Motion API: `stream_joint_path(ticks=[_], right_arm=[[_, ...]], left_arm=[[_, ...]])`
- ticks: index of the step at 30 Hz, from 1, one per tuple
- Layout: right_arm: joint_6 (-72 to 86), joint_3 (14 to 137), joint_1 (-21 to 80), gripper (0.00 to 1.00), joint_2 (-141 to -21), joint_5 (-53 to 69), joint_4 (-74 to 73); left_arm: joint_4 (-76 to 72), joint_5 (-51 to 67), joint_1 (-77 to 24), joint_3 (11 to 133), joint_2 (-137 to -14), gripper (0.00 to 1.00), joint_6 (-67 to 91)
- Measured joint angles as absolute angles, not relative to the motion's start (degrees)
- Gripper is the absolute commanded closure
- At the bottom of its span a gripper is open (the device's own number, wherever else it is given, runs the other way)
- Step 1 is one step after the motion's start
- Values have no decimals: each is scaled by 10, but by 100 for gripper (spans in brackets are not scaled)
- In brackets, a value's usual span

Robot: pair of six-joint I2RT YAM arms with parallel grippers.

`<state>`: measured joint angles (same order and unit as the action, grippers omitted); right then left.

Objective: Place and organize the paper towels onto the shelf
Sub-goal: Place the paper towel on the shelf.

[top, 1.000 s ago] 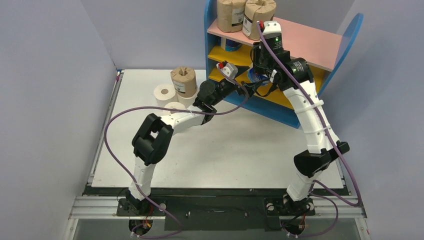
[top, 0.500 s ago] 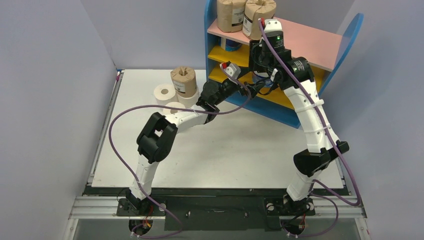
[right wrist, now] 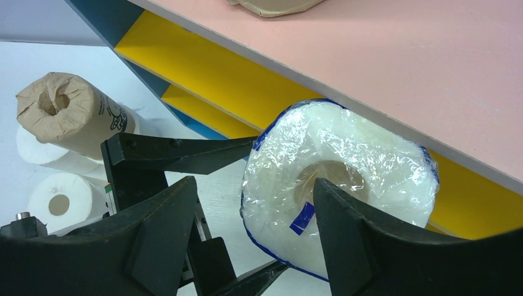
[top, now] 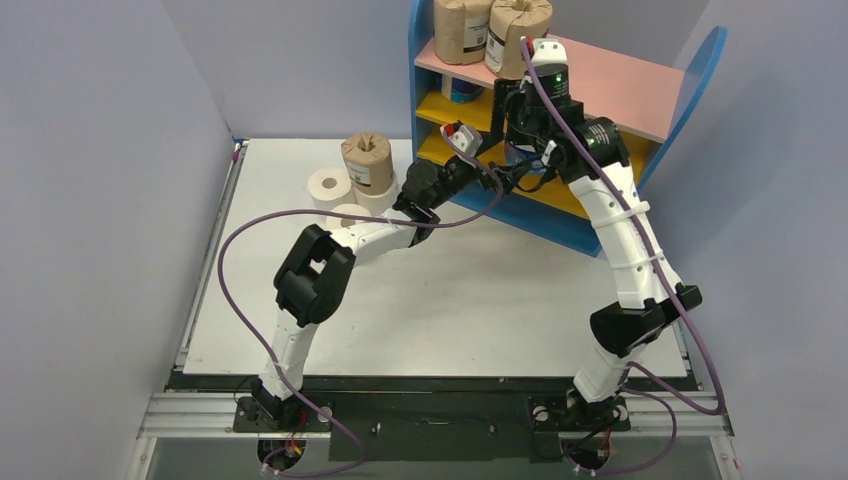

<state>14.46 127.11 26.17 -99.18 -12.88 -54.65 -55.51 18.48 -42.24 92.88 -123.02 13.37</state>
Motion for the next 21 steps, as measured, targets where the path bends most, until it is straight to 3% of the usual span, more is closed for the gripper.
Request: stream_joint_path(ticks=[10, 21], right_arm=[[177, 1248, 261, 27, -941, -109, -513], [204, 1152, 258, 26, -827, -119, -451]], left_arm=[[-548, 184, -423, 939, -1230, 0, 133], [-538, 162, -423, 972, -1234, 0, 130]])
